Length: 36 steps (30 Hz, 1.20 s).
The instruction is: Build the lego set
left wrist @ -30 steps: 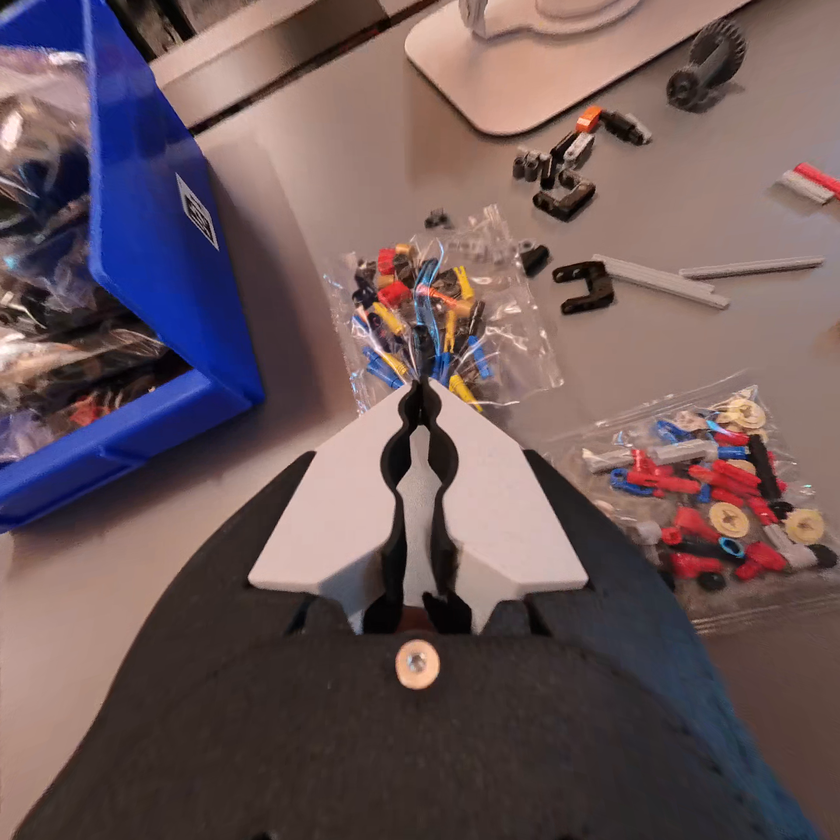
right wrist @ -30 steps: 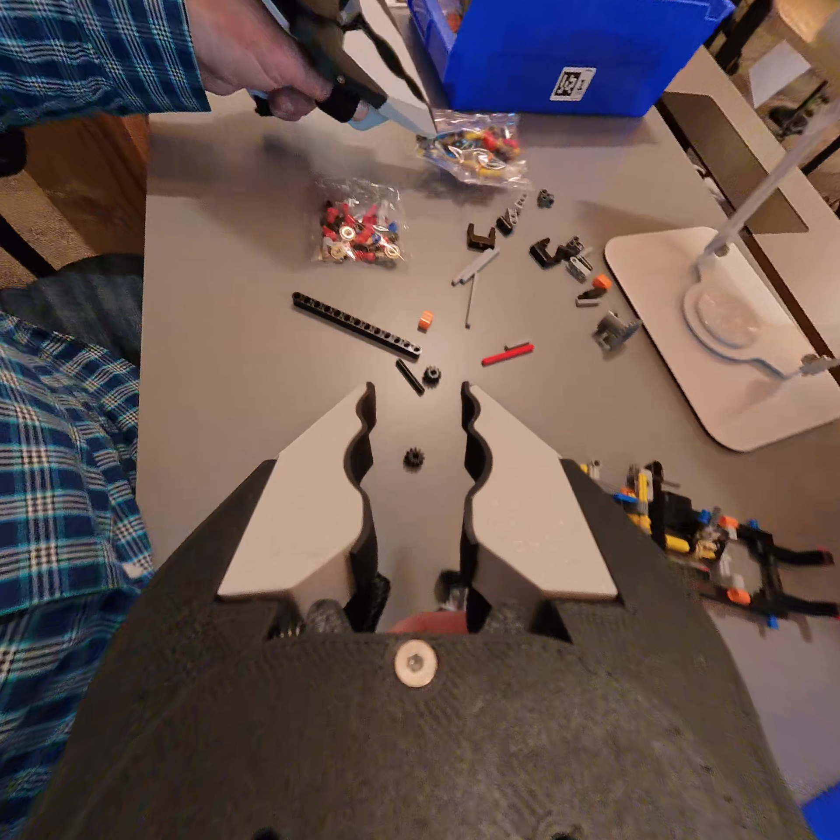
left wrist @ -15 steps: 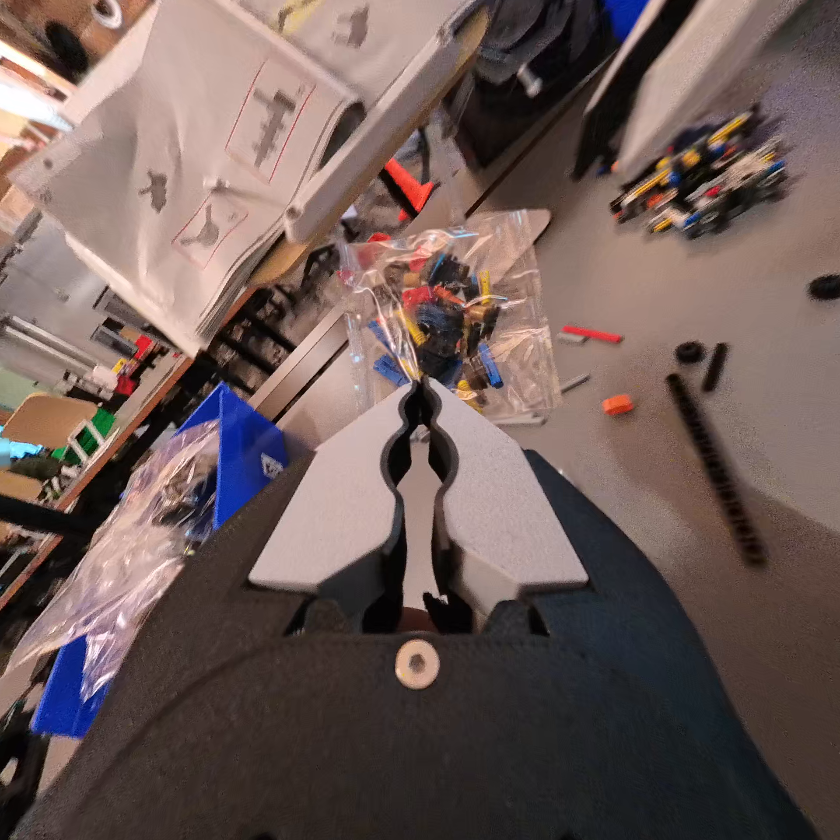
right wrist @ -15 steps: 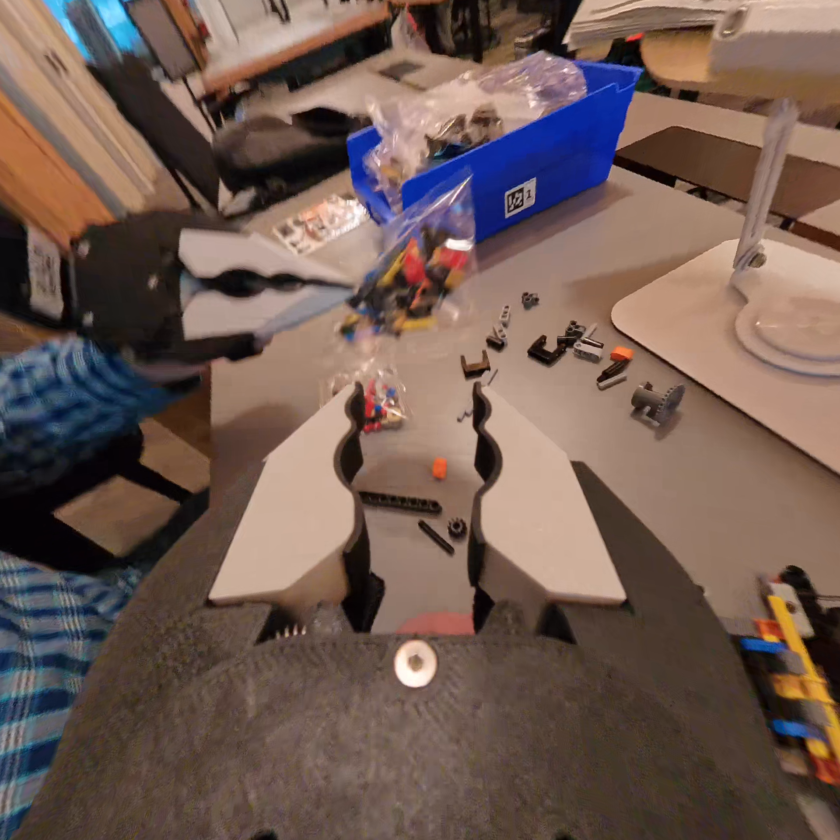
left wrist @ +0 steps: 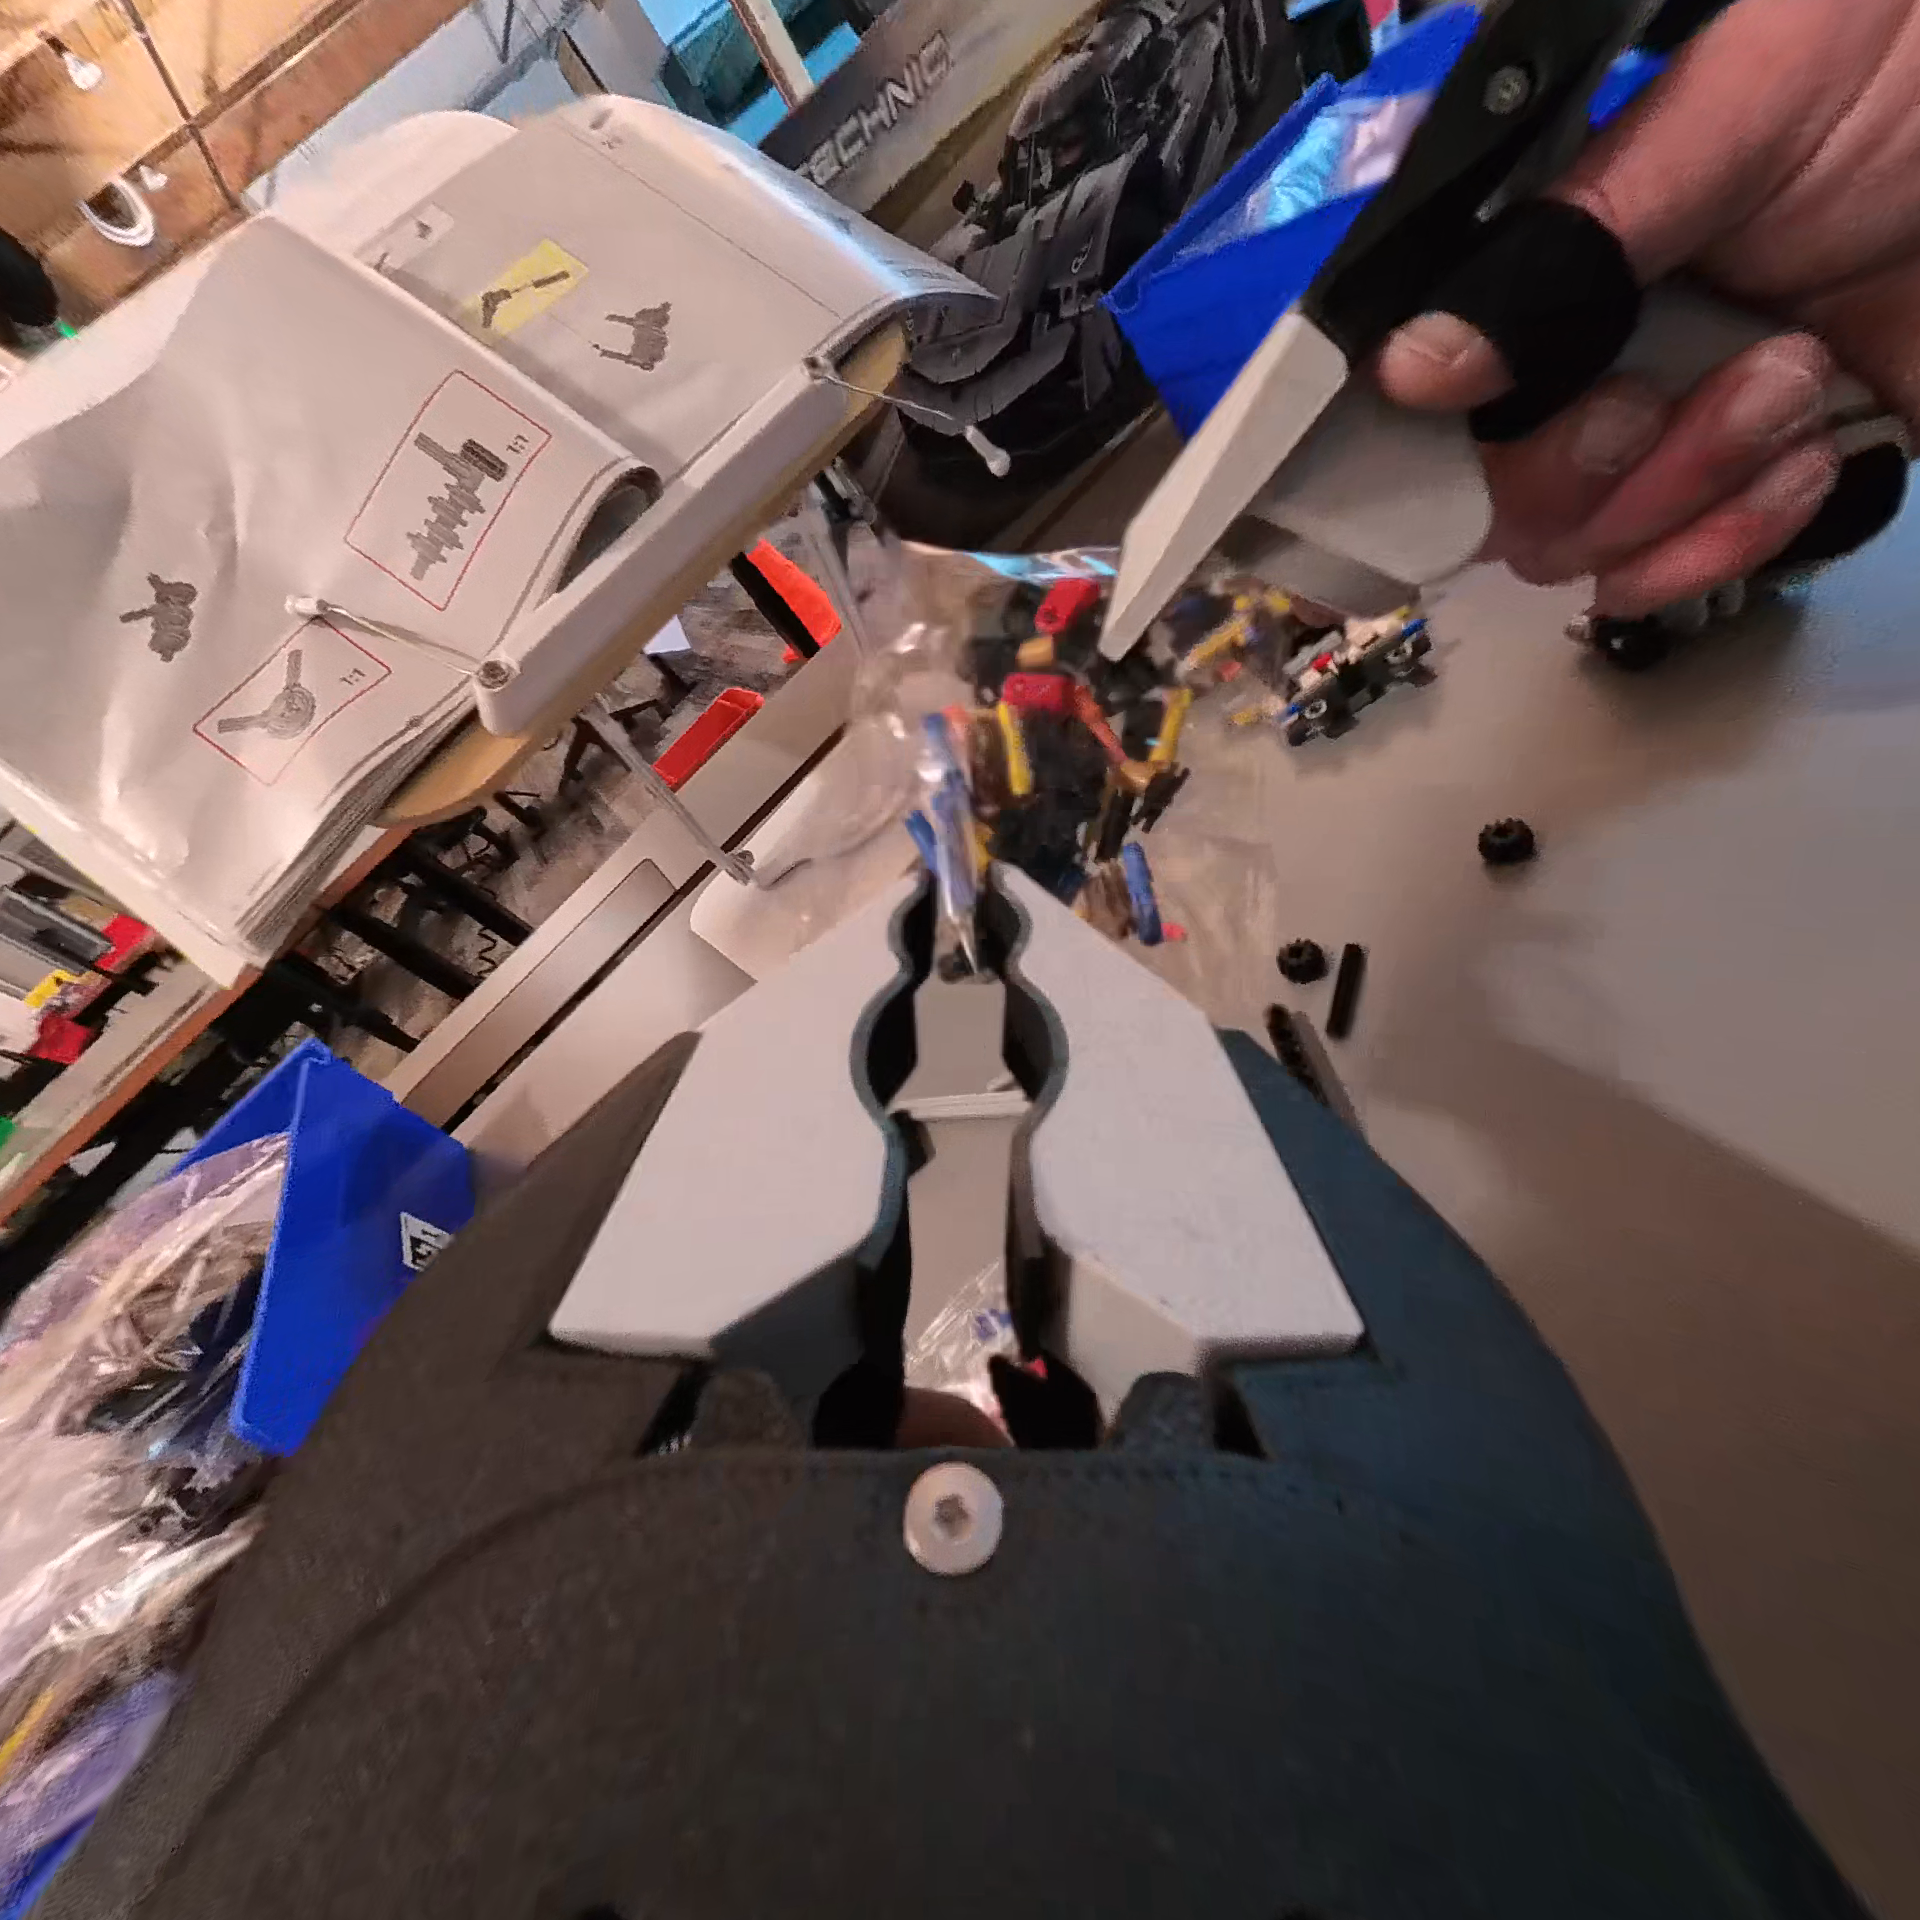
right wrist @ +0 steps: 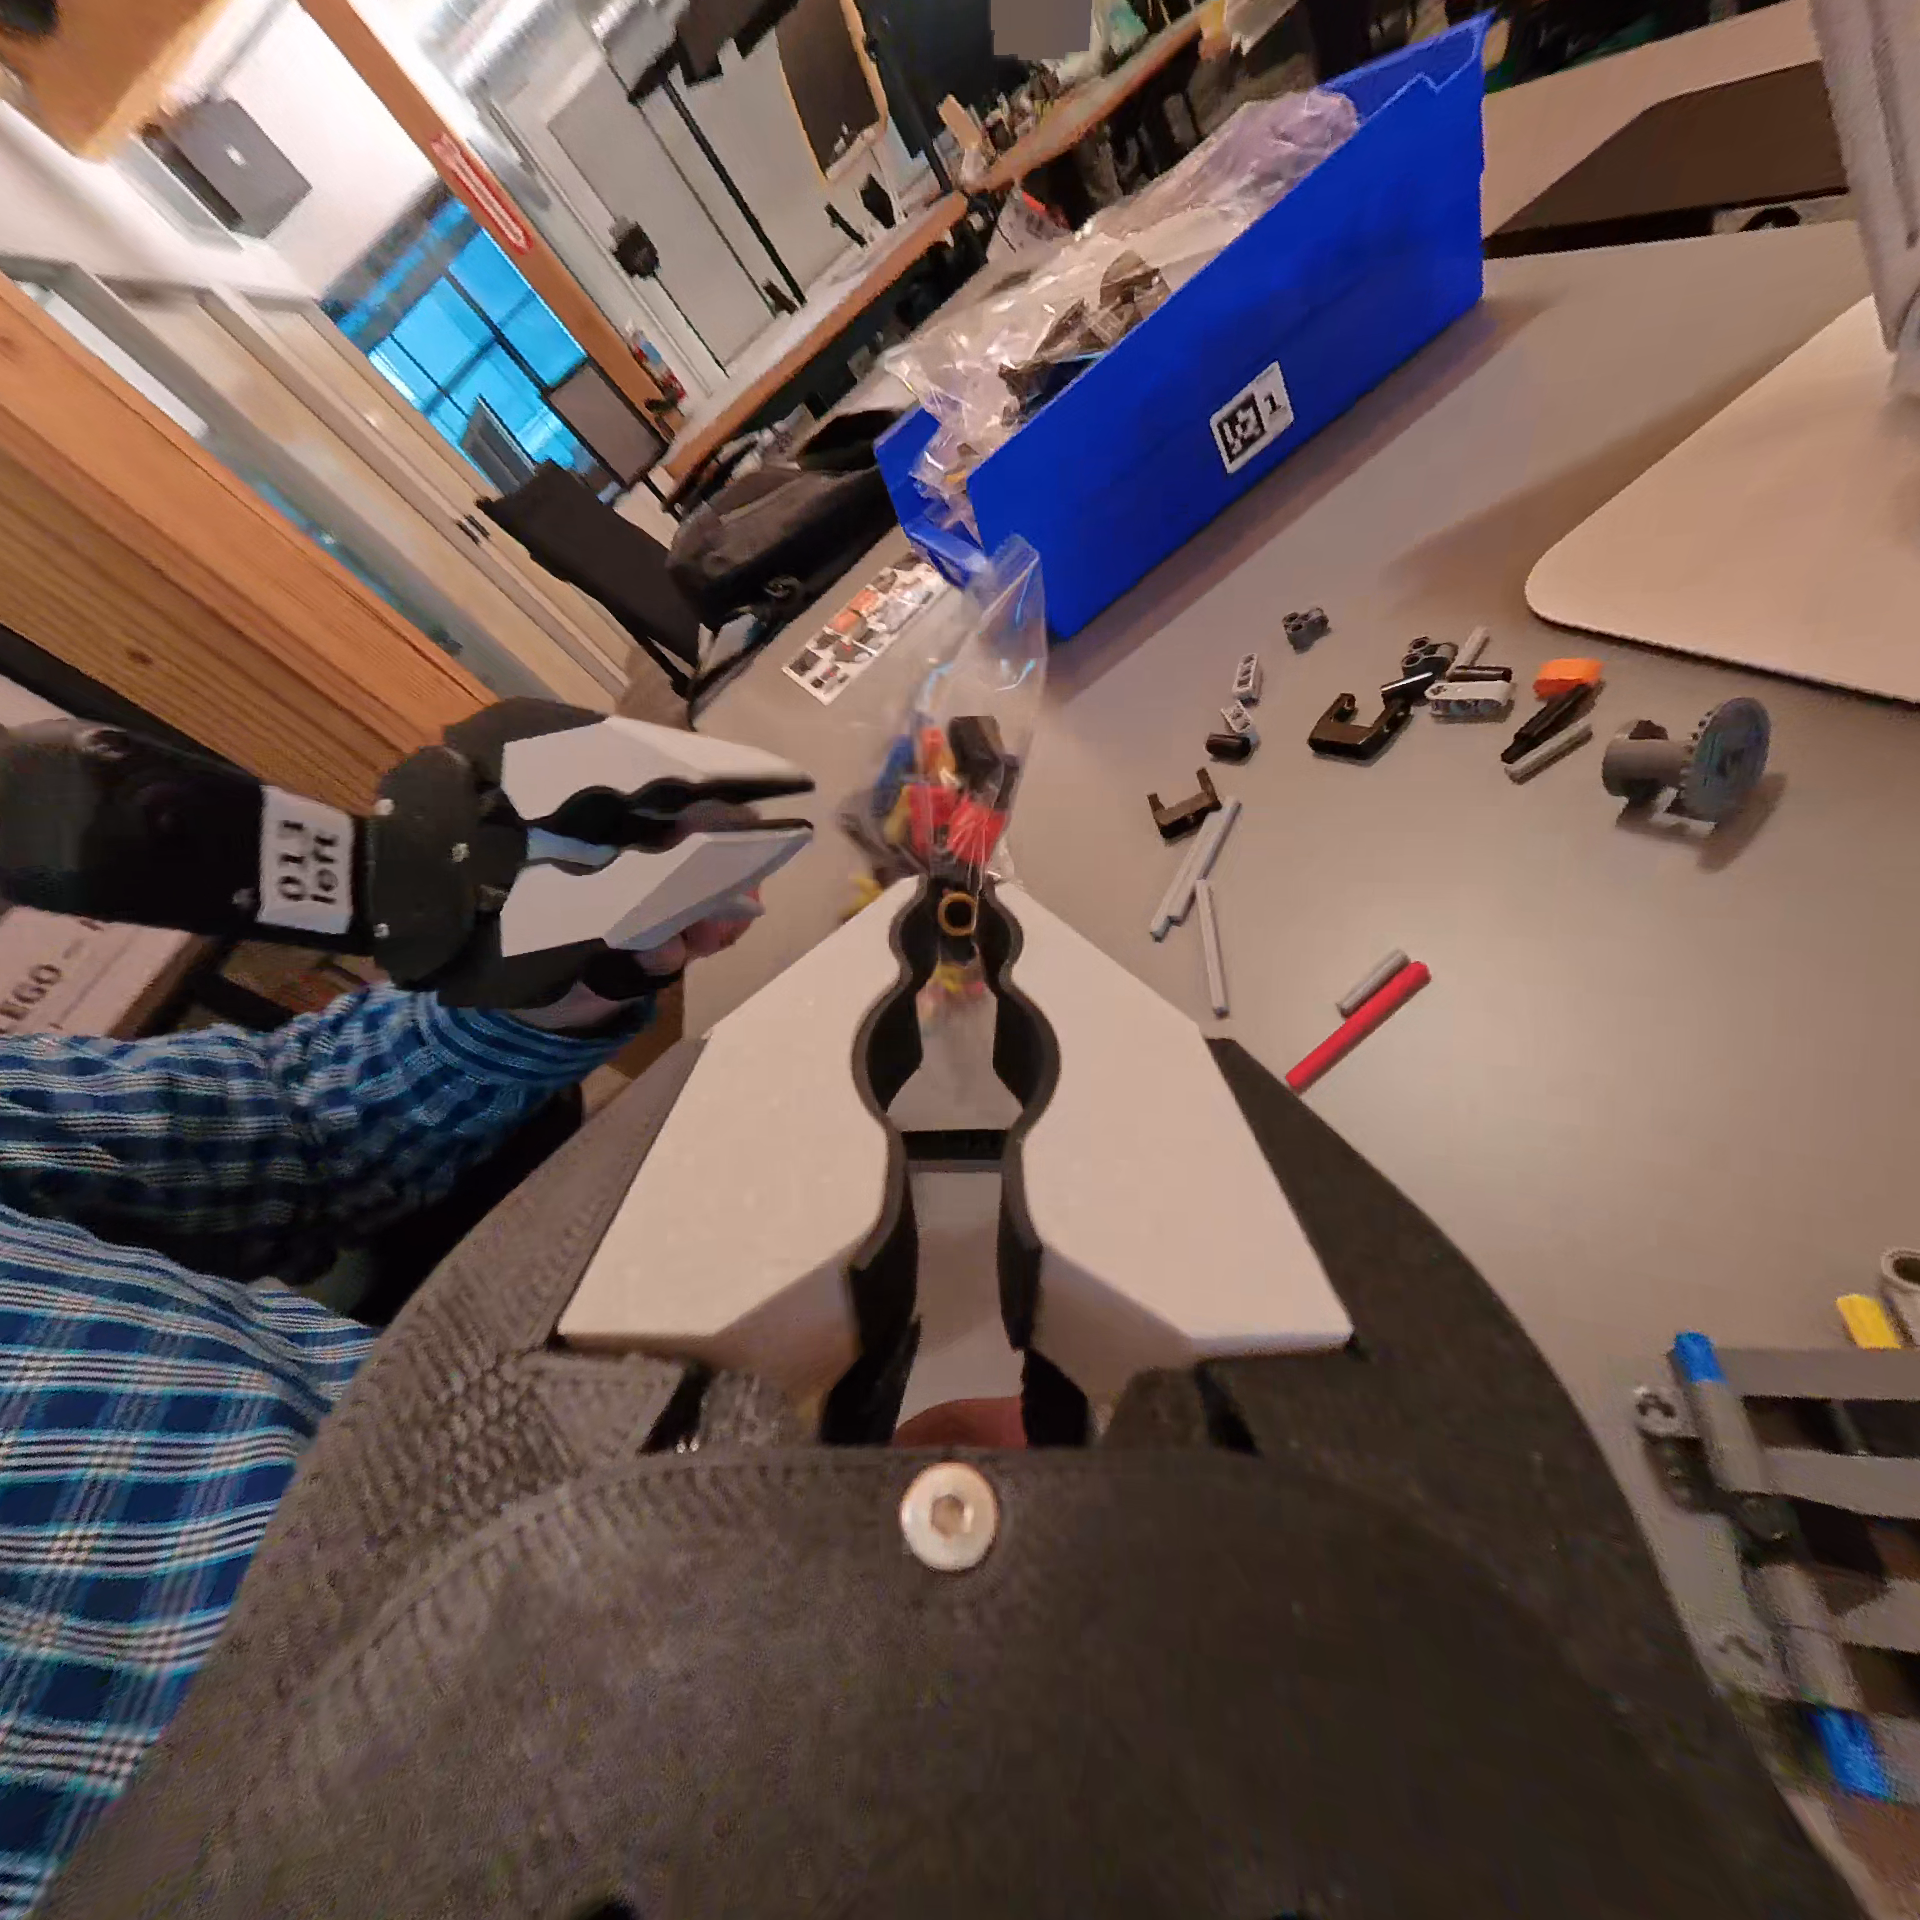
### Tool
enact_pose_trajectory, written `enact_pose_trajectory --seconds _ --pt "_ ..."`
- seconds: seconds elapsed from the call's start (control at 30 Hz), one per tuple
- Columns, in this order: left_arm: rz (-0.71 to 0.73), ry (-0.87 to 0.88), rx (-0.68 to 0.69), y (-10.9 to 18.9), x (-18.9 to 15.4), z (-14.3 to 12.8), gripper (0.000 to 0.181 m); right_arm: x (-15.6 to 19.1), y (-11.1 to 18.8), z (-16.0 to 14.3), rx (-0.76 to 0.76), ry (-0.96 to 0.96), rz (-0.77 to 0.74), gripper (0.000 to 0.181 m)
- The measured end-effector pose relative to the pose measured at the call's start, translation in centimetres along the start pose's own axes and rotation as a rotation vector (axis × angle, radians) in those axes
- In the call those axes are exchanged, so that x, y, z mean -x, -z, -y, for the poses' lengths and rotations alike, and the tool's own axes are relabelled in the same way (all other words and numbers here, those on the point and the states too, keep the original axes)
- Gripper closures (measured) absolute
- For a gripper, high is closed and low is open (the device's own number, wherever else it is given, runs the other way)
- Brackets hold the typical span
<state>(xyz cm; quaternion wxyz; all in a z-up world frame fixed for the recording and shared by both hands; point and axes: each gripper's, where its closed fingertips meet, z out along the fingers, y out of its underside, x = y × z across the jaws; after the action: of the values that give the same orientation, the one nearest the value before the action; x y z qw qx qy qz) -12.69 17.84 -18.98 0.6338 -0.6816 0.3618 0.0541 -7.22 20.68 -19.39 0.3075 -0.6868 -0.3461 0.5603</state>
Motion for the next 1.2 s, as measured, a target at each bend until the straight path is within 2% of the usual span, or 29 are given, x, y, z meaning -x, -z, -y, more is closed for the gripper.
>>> enact_pose_trajectory --seconds 0.1,0.27,0.37,0.5,0.63,0.7,0.77,0.83,1.0,1.07,1.2 --pt "-0.053 0.149 -0.011 -0.1 0.3 0.0 0.153 -0.1 0.8 0.1 -0.036 -0.047 0.021 0.177" --pt "-0.216 0.53 -0.022 -1.2 0.4 -0.3 0.137 0.5 1.7 0.2 -0.073 -0.079 0.072 0.177" --pt "-0.344 0.764 -0.069 -1.8 0.2 0.5 0.135 0.8 2.2 0.3 -0.092 -0.085 0.101 0.177" --pt "-0.394 0.902 -0.074 -2.8 0.4 0.1 0.137 1.3 2.6 0.4 -0.105 -0.083 0.138 0.176" --pt "-0.469 1.007 -0.093 -3.4 -0.2 0.3 0.14 1.6 2.8 0.5 -0.115 -0.086 0.164 0.177" --pt "-0.552 1.03 -0.111 -3.1 -1.0 1.1 0.161 1.4 2.8 0.5 -0.118 -0.092 0.159 0.177" --pt "-0.544 1.019 -0.136 -3.0 -1.0 1.4 0.181 1.2 2.8 0.5 -0.126 -0.112 0.158 0.176" --pt "-0.549 1.025 -0.123 -3.1 -1.1 1.4 0.181 0.8 2.9 0.6 -0.134 -0.118 0.139 0.175" --pt "-0.533 1.07 -0.146 -3.0 -0.2 1.4 0.181 0.3 2.8 -0.1 -0.084 -0.117 0.122 0.15" --pt "-0.549 1.078 -0.149 -2.8 -0.3 1.6 0.181 0.2 2.8 -0.3 -0.073 -0.104 0.115 0.154" --pt "-0.561 1.106 -0.156 -2.8 -0.2 1.8 0.181 -0.1 2.7 -0.7 -0.058 -0.082 0.087 0.173"
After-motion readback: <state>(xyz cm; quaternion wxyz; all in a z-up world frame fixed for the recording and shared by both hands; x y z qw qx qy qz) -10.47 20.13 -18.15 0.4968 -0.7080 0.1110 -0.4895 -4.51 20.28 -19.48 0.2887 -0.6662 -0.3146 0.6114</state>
